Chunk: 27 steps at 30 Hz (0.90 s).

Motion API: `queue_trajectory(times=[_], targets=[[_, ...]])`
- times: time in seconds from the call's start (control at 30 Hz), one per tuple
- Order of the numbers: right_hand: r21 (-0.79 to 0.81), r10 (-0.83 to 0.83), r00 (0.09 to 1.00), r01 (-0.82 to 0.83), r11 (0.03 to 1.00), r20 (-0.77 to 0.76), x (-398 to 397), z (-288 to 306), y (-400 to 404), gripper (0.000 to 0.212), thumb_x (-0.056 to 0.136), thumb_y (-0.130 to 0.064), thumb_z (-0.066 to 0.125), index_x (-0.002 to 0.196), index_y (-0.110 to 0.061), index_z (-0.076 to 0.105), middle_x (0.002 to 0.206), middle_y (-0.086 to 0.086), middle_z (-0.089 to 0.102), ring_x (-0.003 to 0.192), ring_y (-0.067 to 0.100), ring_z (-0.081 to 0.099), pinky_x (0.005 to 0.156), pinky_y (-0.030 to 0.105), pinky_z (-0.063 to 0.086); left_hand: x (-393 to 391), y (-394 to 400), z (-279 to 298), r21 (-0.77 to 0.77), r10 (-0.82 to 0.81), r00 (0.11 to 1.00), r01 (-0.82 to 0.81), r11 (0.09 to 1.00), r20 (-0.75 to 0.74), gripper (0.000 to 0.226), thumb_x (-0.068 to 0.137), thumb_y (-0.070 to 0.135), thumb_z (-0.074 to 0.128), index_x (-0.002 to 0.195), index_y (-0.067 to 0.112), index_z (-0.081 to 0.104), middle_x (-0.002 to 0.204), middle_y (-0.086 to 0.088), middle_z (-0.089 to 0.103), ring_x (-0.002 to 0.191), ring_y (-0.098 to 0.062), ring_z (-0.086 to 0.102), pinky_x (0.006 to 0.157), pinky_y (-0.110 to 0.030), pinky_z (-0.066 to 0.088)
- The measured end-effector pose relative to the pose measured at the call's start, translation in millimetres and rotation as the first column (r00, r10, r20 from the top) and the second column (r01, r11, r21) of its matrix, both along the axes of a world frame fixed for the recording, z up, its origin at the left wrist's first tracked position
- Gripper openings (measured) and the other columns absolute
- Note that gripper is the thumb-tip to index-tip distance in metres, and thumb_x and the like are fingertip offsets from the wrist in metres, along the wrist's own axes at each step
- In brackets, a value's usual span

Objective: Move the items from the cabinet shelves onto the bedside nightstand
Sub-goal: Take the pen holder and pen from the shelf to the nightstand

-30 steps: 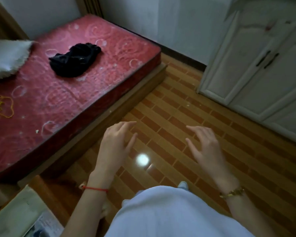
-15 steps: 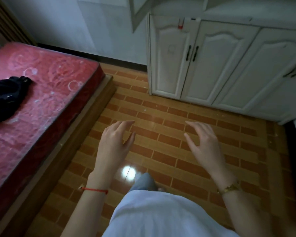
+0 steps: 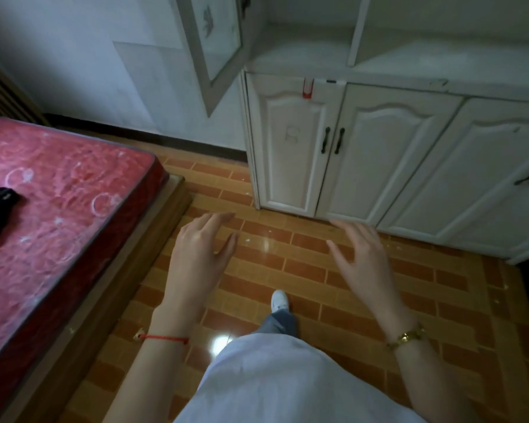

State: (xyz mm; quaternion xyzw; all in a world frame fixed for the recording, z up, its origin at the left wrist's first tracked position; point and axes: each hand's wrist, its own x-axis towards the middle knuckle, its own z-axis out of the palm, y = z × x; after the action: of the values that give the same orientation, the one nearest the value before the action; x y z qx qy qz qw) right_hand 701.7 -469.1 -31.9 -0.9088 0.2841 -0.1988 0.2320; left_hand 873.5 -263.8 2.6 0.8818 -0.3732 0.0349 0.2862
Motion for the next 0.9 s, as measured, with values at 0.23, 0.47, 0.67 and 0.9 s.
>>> queue_trajectory(times=[0.23,0.47,0.67,0.9], targets=[[-0.061,0.056,0.997,-0.052,0.997,0.058,124.0,27.1,-98.4,0.035,0.094,-0.021,0.060,0.129,-0.013,0.058,0.118,0.002,0.060,0.115,0.015,0.048,0.098,0.021,0.034,110.1,-90.2,26.0,-0.073,0.029,0.996,-0.023,0.997,0.080,0.031,0.091,0.022,0.066,0.121,0.016,0.065,0.113,0.001,0.068,0.105,-0.019,0.063,0.093,-0.037,0.050],[-0.100,0.126,0.987,-0.117,0.988,0.096,211.7,52.1,-151.5,0.035,0.095,-0.021,0.059,0.128,-0.011,0.058,0.122,0.003,0.060,0.119,0.017,0.048,0.102,0.025,0.036,185.9,-133.6,49.6,-0.097,0.078,0.995,-0.072,0.993,0.062,0.031,0.094,0.023,0.064,0.124,0.015,0.063,0.114,-0.003,0.067,0.106,-0.023,0.063,0.090,-0.048,0.051],[-0.138,0.217,0.970,-0.201,0.970,0.112,262.0,67.7,-181.6,0.037,0.095,-0.022,0.059,0.130,-0.013,0.057,0.124,0.002,0.059,0.121,0.016,0.048,0.106,0.031,0.040,227.0,-153.5,67.1,-0.144,0.197,0.977,-0.184,0.972,0.082,0.033,0.094,0.022,0.062,0.125,0.014,0.062,0.113,-0.004,0.067,0.100,-0.023,0.063,0.087,-0.049,0.052],[-0.243,0.361,0.913,-0.312,0.918,0.190,319.1,106.5,-204.8,0.036,0.096,-0.023,0.057,0.131,-0.015,0.056,0.125,-0.001,0.059,0.121,0.013,0.048,0.108,0.015,0.026,272.0,-174.5,98.9,-0.279,0.325,0.934,-0.275,0.920,0.151,0.043,0.092,0.017,0.065,0.134,0.011,0.056,0.126,-0.007,0.063,0.113,-0.021,0.060,0.098,-0.039,0.050]])
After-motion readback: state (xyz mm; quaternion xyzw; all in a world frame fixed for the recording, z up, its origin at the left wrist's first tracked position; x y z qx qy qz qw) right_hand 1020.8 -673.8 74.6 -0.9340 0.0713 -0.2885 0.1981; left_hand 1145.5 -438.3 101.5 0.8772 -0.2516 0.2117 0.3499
